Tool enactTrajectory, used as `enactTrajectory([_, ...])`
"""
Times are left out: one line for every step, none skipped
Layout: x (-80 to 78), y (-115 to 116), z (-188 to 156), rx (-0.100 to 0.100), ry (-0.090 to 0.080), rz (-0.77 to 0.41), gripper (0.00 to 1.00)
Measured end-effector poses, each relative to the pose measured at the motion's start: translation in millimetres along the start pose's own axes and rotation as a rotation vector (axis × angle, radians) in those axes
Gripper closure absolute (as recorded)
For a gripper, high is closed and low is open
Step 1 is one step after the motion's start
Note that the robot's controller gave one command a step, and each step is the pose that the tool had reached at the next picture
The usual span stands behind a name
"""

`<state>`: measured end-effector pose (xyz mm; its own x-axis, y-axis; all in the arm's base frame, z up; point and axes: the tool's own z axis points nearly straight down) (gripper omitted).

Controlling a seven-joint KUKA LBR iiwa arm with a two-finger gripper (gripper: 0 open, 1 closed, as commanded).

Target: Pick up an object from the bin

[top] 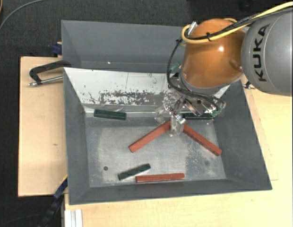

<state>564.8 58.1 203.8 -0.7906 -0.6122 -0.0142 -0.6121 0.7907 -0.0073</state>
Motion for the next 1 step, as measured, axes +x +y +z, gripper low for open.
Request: enactTrajectory([6.6, 65.1, -36.9, -0.007, 0.006, -0.072, 1.00])
